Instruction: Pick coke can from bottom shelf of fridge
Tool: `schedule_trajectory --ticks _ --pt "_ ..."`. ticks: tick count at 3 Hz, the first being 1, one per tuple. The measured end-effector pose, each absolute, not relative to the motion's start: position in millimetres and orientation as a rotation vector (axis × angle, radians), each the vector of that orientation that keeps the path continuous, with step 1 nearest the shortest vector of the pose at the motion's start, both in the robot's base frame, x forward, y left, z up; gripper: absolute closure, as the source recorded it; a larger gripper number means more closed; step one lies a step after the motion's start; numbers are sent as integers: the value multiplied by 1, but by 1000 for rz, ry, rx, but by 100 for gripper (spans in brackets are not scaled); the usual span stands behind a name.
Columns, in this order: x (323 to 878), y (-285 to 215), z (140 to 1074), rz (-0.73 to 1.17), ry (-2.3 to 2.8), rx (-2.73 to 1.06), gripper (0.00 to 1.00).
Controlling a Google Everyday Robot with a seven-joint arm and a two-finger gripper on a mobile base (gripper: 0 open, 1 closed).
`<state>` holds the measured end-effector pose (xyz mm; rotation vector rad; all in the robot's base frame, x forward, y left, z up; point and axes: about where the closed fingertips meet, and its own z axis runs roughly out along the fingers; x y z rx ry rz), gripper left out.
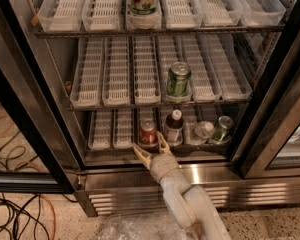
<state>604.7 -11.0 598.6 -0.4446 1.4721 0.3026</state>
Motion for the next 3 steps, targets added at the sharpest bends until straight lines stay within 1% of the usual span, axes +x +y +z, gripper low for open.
schedule_trajectory --ticks 3 --pt "649 5 599 296 1484 -411 35"
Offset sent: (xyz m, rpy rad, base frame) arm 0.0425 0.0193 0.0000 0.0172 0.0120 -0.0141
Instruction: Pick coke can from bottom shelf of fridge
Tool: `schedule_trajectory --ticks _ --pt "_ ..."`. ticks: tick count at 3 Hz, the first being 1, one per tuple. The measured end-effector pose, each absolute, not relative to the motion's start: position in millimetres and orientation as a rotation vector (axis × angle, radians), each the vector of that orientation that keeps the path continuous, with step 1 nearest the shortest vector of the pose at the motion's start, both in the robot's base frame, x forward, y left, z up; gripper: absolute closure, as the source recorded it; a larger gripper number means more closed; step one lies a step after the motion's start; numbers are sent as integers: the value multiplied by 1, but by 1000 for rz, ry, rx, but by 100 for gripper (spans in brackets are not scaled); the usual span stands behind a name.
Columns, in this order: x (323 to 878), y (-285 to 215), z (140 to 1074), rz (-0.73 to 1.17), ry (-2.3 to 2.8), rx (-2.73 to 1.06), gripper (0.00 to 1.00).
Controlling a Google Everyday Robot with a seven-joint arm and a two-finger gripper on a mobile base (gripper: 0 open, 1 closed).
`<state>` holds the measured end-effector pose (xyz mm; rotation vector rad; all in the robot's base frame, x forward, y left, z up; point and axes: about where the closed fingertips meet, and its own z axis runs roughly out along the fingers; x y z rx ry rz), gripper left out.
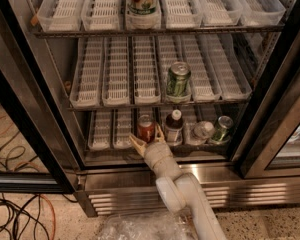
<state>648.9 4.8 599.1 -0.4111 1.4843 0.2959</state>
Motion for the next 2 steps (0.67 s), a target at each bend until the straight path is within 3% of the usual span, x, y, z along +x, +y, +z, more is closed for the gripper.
schedule_trajectory --ticks 2 --pt "679 1 597 264 1494 -356 37"
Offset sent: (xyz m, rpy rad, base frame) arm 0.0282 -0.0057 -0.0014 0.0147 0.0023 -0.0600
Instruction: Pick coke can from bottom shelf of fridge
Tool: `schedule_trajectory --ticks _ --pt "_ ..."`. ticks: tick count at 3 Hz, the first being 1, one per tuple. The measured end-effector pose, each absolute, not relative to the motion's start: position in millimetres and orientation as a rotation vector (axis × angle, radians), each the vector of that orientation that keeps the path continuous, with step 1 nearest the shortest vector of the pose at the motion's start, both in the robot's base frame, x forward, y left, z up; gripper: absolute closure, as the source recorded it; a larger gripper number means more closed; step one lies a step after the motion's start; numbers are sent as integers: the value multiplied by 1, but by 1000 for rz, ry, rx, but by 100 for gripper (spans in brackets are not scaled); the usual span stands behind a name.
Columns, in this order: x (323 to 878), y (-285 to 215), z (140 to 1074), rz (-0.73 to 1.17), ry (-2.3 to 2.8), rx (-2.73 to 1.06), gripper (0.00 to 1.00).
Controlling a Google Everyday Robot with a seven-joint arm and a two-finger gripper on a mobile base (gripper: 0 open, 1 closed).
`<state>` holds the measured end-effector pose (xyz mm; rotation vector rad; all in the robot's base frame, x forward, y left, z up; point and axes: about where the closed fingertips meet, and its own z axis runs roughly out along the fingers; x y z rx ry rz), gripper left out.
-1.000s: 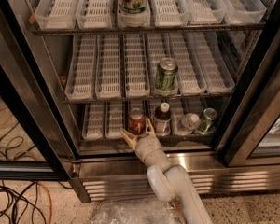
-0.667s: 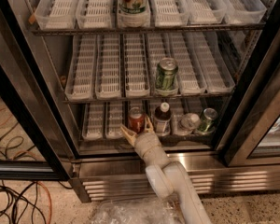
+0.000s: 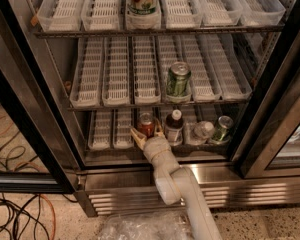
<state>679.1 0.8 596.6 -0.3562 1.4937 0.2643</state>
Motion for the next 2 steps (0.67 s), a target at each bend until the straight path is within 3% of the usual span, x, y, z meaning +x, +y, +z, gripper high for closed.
schedule_trajectory --ticks 1,2 --pt "685 0 598 258 1489 -349 37" --pt "688 0 599 260 1479 -346 56"
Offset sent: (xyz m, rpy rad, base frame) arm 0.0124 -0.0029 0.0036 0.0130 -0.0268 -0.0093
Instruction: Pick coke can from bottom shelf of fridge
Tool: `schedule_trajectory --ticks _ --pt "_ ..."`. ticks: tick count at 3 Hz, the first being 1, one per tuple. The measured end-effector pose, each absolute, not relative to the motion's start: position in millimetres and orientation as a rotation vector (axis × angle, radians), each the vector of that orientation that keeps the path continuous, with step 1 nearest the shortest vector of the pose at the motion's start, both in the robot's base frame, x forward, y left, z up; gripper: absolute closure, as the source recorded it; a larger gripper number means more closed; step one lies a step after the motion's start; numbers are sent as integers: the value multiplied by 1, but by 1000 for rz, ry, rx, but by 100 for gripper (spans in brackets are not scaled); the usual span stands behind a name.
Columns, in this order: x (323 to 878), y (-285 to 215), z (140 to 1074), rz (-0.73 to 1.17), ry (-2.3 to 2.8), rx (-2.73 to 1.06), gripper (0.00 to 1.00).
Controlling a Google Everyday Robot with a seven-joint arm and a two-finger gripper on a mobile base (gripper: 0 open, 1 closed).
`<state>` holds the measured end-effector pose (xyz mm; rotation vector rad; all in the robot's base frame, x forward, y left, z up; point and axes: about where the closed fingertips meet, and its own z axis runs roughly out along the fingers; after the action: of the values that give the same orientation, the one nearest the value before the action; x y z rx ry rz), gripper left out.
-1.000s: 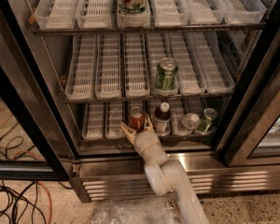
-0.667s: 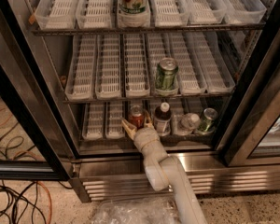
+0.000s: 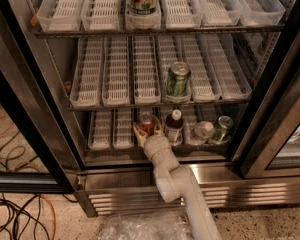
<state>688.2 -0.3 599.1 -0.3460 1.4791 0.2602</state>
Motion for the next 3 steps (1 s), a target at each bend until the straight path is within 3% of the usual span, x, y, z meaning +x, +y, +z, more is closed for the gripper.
schedule_trajectory --ticks 2,3 --pt "688 0 599 260 1479 -346 100" --pt "688 0 599 260 1479 -346 100"
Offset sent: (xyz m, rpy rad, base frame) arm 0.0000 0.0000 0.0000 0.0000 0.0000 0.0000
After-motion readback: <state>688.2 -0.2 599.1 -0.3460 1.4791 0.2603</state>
